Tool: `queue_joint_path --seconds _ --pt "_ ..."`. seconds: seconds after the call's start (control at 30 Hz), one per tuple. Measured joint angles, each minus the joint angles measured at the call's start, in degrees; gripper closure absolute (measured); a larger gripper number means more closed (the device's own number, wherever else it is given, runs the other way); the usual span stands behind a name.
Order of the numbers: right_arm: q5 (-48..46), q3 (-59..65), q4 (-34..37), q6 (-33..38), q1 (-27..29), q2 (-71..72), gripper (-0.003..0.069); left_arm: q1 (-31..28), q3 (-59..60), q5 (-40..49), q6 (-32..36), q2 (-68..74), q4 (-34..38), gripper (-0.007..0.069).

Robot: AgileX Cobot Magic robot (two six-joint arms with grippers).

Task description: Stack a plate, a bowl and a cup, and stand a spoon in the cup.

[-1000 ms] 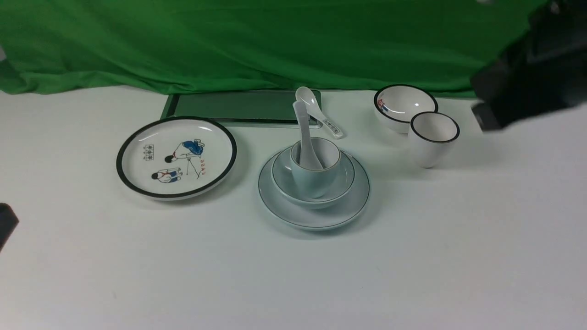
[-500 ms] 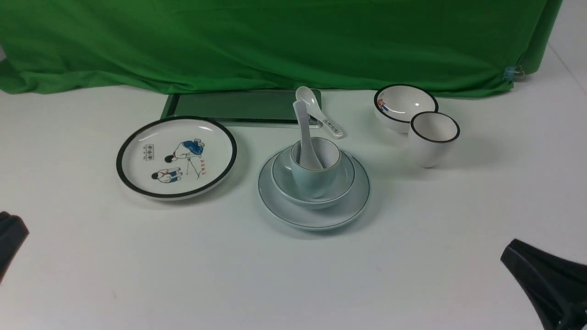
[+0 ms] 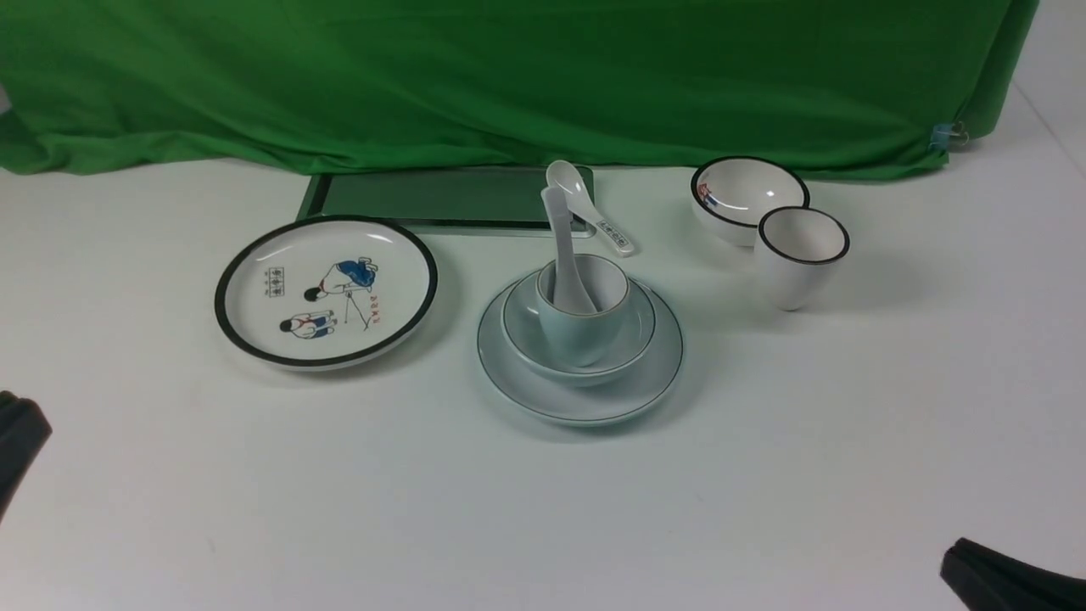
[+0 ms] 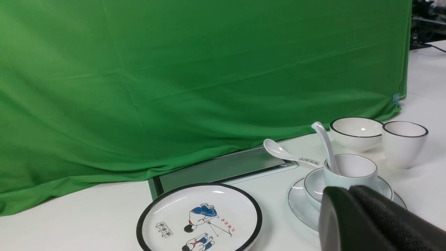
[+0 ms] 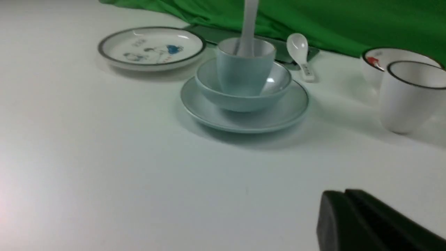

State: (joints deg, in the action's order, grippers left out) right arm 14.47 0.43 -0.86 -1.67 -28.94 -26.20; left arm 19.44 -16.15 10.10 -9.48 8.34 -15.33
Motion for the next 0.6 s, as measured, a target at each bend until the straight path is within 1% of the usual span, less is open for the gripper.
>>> queue_joint_path --seconds 0.03,0.07,0.1,0.17,0.2,0.33,0.37,0.4,0.53,0.6 --pt "-4.73 0.05 0.19 0.06 2.18 5.12 0.0609 0.00 0.00 0.00 0.00 0.00 0.00 0.0659" --pt "-5.23 0.05 0.25 0.06 2.81 5.71 0.0609 0.00 0.00 0.00 0.00 0.00 0.00 0.0659" --pt "-9.03 0.05 0.36 0.14 5.11 10.42 0.0609 0.00 0.00 0.00 0.16 0.00 0.00 0.0659" --pt "-12.46 0.05 0.37 0.14 8.47 14.82 0.0609 0.00 0.00 0.00 0.16 0.00 0.00 0.0657" --pt "-15.11 0.05 0.41 0.19 11.28 18.39 0.0609 0.00 0.00 0.00 0.29 0.00 0.00 0.0657" --pt "-19.81 0.05 0.43 0.19 17.35 24.63 0.0631 0.00 0.00 0.08 0.35 0.00 0.00 0.0657" --pt "-21.12 0.05 0.86 0.19 20.11 25.80 0.0648 0.00 0.00 -0.02 0.35 -0.06 0.00 0.0657" --pt "-21.92 0.05 0.86 0.19 21.61 25.98 0.0648 0.00 0.00 0.02 0.35 -0.06 0.00 0.0657" --pt "-25.36 0.05 0.86 0.13 25.09 26.20 0.0648 0.00 0.00 0.03 0.35 -0.11 0.00 0.0657" --pt "-26.45 0.06 0.86 0.13 25.36 26.23 0.0647 0.00 0.00 0.03 0.35 -0.11 0.00 0.0657"
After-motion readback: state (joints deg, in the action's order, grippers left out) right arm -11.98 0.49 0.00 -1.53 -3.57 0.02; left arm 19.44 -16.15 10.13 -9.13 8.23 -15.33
